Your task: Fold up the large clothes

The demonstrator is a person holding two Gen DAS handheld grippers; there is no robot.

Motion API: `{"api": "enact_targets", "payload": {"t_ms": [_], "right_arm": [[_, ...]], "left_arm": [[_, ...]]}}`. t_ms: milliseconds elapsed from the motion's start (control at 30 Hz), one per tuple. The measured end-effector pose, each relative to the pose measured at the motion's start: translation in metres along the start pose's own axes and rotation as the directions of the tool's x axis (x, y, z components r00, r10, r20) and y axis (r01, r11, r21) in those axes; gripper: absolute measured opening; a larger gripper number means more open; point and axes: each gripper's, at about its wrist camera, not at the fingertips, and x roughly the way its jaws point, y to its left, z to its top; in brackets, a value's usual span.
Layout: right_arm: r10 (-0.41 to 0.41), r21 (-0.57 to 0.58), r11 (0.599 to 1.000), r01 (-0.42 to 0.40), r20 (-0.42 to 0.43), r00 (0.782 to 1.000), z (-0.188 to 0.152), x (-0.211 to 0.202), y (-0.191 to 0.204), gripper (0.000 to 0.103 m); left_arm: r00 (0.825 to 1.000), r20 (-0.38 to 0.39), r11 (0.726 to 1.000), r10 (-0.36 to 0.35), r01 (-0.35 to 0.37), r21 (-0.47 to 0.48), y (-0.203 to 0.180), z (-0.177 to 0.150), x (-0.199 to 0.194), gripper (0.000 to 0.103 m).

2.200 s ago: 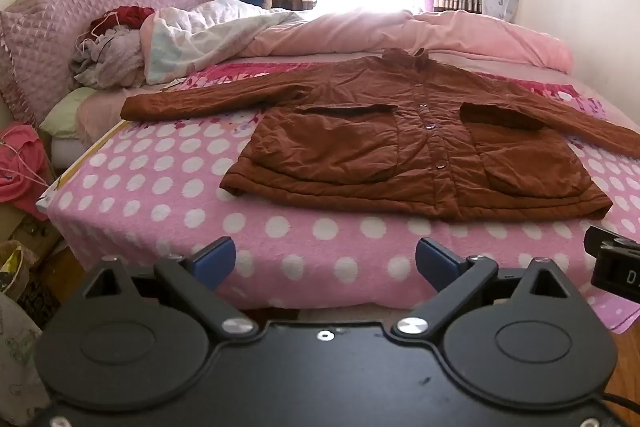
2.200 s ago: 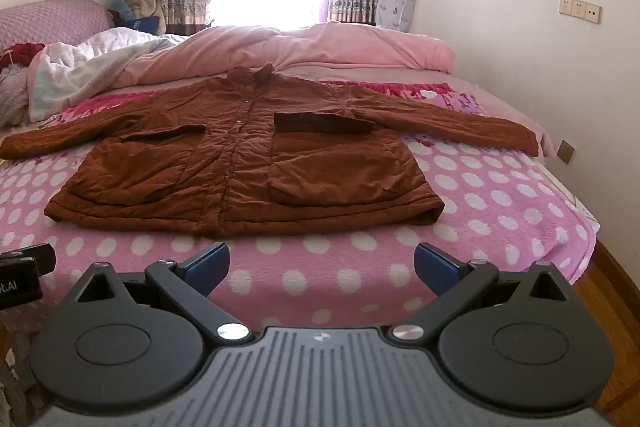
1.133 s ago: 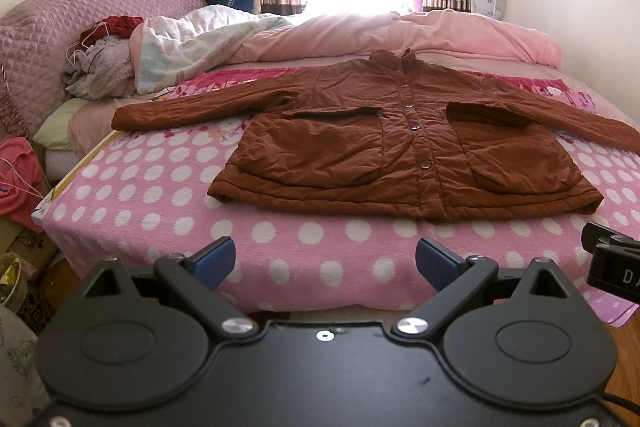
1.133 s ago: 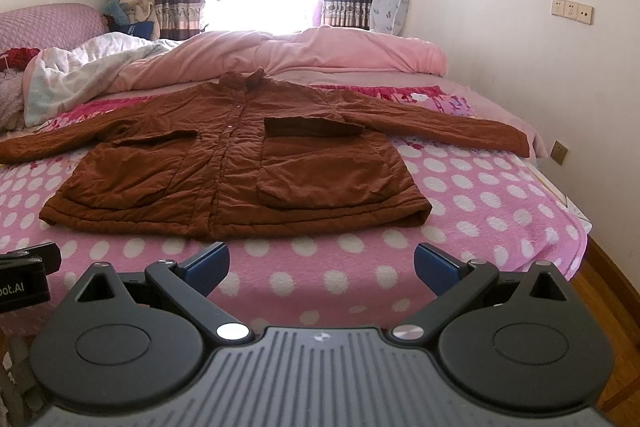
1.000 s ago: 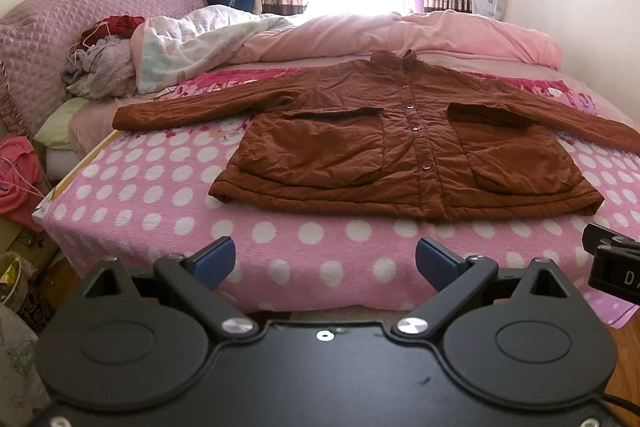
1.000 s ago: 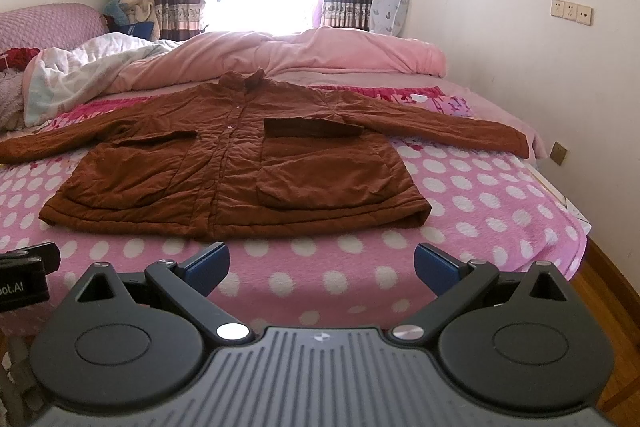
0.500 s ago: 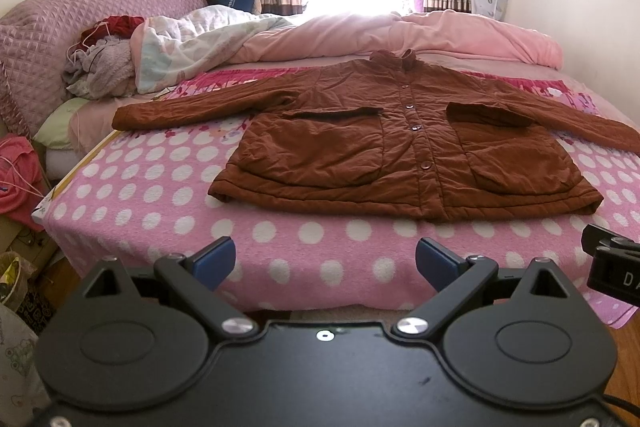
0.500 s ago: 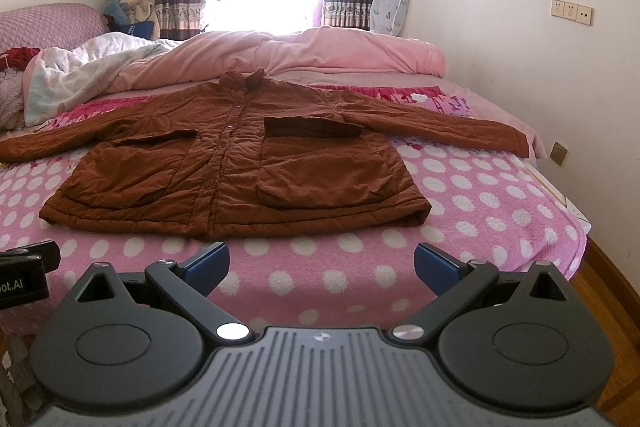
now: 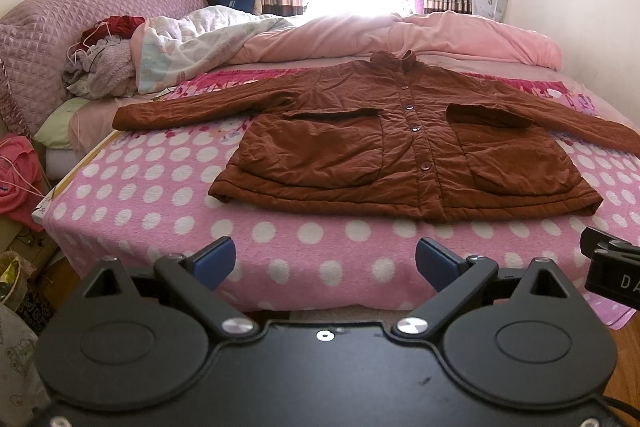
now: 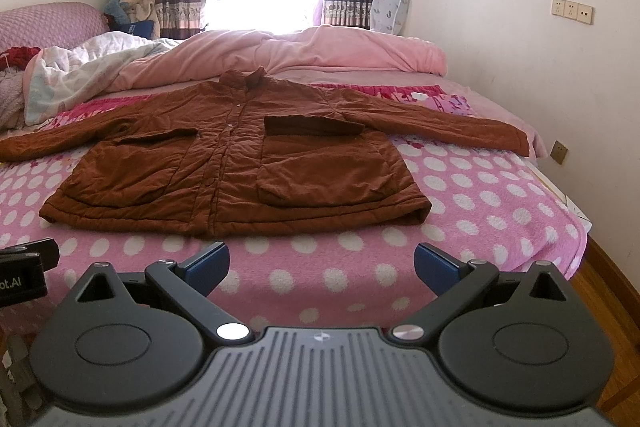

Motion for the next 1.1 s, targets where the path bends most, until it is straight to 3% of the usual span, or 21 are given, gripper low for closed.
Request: {"api": "enact_targets", "payload": {"t_ms": [1100], "right_arm": [[0.001, -0.002, 1.000, -0.001, -0.001, 1.000, -0.0009, 0.0002, 0.0006, 0.103]], "left_arm": [[1.000, -0.005, 1.000, 0.000, 0.000, -0.004, 0.0013, -0.0012, 0.0016, 0.099]]}}
